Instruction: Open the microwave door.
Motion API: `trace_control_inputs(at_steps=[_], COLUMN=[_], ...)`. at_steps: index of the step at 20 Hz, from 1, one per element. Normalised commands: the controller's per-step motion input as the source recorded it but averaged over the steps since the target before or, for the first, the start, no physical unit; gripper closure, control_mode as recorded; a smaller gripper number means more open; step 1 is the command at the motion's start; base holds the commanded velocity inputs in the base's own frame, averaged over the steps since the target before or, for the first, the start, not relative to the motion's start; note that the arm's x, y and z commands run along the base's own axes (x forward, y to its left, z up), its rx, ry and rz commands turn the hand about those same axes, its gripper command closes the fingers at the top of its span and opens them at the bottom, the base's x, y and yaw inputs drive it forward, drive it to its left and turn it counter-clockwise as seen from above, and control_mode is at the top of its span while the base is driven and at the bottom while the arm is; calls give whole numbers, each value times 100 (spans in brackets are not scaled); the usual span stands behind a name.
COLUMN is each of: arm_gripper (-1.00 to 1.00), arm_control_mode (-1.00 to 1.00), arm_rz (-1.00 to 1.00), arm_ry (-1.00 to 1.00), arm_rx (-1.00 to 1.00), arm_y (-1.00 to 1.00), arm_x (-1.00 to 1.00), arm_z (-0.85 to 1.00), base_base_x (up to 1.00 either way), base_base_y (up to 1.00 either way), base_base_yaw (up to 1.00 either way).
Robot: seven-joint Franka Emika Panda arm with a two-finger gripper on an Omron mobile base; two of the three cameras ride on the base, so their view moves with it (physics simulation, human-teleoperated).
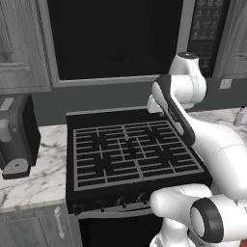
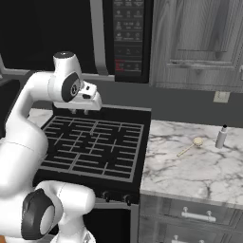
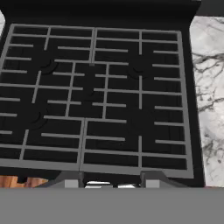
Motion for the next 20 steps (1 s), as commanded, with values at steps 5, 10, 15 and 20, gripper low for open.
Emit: trace_control_inputs(at_steps=[5, 10, 15, 20], arm_gripper=[-100, -100, -100, -100], arm_control_mode=[-100, -100, -100, -100], arm_rz=[0, 0, 0, 0], arm_ry=[-10, -36, -57, -65], arm_rx=[0, 0, 0, 5], arm_y=[0, 0, 0, -21], arm_x=[-35, -64, -50, -25], arm_z=[0, 25, 68, 95], base_base_x=[0, 0, 0, 0], base_base_y=[0, 0, 0, 0], base_base_yaw=[0, 0, 0, 0])
